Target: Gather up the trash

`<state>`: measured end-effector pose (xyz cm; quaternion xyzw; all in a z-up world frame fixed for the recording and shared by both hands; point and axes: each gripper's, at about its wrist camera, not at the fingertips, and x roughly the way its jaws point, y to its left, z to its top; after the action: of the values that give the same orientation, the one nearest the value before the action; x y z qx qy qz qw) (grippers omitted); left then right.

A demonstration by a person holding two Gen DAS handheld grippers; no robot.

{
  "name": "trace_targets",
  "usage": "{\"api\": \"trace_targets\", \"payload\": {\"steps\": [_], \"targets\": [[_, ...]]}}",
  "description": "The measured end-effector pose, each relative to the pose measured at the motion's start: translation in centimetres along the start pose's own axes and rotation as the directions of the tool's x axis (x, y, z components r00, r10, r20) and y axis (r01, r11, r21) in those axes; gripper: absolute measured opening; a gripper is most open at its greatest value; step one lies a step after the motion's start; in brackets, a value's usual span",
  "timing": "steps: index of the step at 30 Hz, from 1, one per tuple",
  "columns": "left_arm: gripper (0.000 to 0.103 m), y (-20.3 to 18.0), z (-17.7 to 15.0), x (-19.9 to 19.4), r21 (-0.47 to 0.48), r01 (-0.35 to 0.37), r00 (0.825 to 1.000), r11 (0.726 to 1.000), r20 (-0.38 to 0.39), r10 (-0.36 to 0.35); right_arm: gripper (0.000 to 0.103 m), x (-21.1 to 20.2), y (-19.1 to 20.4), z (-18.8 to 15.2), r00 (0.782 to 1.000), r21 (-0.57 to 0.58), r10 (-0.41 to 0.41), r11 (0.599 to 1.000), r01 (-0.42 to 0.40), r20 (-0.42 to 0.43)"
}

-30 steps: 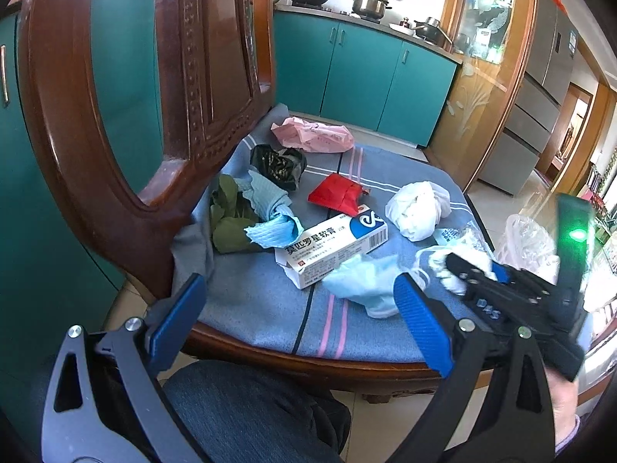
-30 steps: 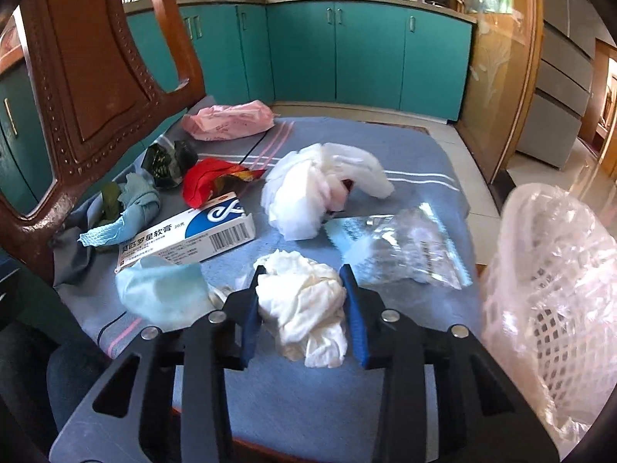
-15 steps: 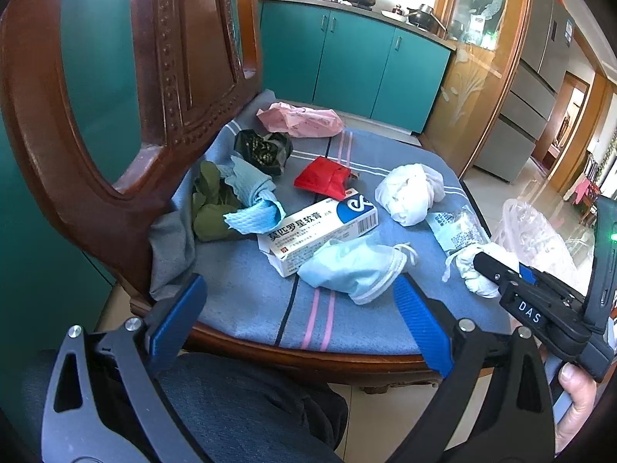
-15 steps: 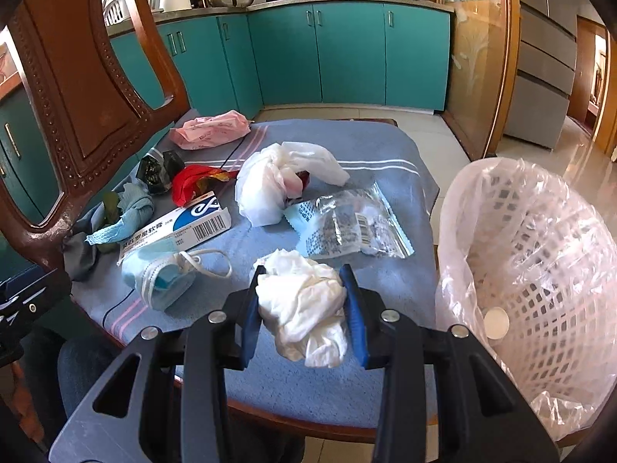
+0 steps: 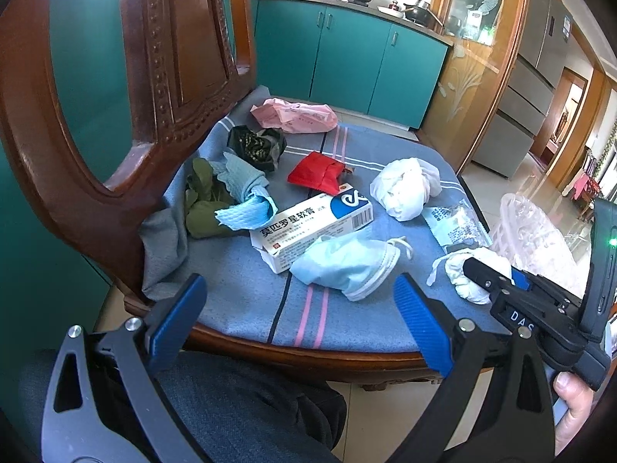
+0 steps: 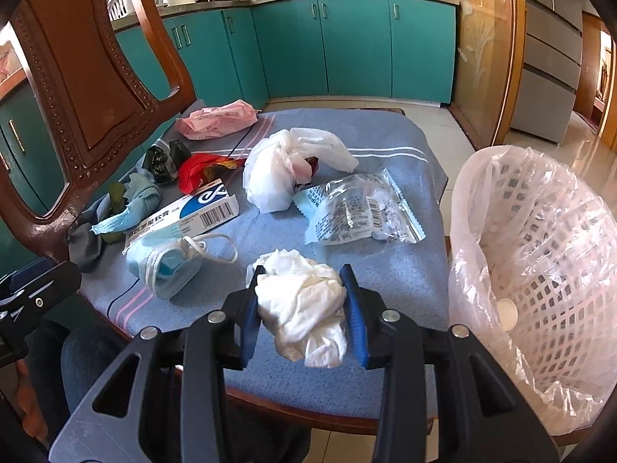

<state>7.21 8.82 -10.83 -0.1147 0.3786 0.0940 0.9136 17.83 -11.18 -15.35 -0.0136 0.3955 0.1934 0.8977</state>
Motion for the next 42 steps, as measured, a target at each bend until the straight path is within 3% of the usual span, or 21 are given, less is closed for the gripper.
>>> {"api": "trace_targets", "payload": {"steps": [10, 15, 18, 29, 36, 42], "targets": [[0.097, 0.3, -0.1, 0.2, -0.015, 0.019, 1.000, 1.000, -0.005, -0.019, 0.046, 0.1, 0.6, 0.0, 1.000, -0.017, 0.017, 1.000, -0.017, -0.002], [0.097, 0.3, -0.2, 0.2, -0.013, 0.019, 1.000, 1.000, -0.005, -0.019, 0.064, 0.3, 1.1, 0.5, 1.000, -0.043, 0.018, 0.999, -0.017, 0.009], [0.097, 0.3, -0.2, 0.4, -0.014, 0.019, 1.000, 1.000, -0.008, -0.019, 0.066, 1.0, 1.5, 0.7, 1.000, -0.063, 0.005, 0.998, -0.005, 0.001], [0.097, 0.5, -0.3, 1.0, -0.015, 0.014, 1.000, 1.000, -0.018, -0.014, 0.066, 2.7, 2.8, 0.4, 1.000, -0.097, 0.006, 0.995, -0.009, -0.026], [0.097, 0.5, -0.3, 1.0, -0.014, 0.013, 1.000, 1.000, -0.019, -0.013, 0.044, 2.7, 2.6, 0.3, 1.000, -0.091, 0.005, 0.996, -0.007, -0.019], [0.097, 0.4, -0.4, 1.0, -0.008, 0.018, 1.000, 1.000, -0.023, -0.018, 0.043, 1.6, 2.0, 0.6, 1.000, -0.080, -0.007, 0.997, 0.008, 0.008]]}}
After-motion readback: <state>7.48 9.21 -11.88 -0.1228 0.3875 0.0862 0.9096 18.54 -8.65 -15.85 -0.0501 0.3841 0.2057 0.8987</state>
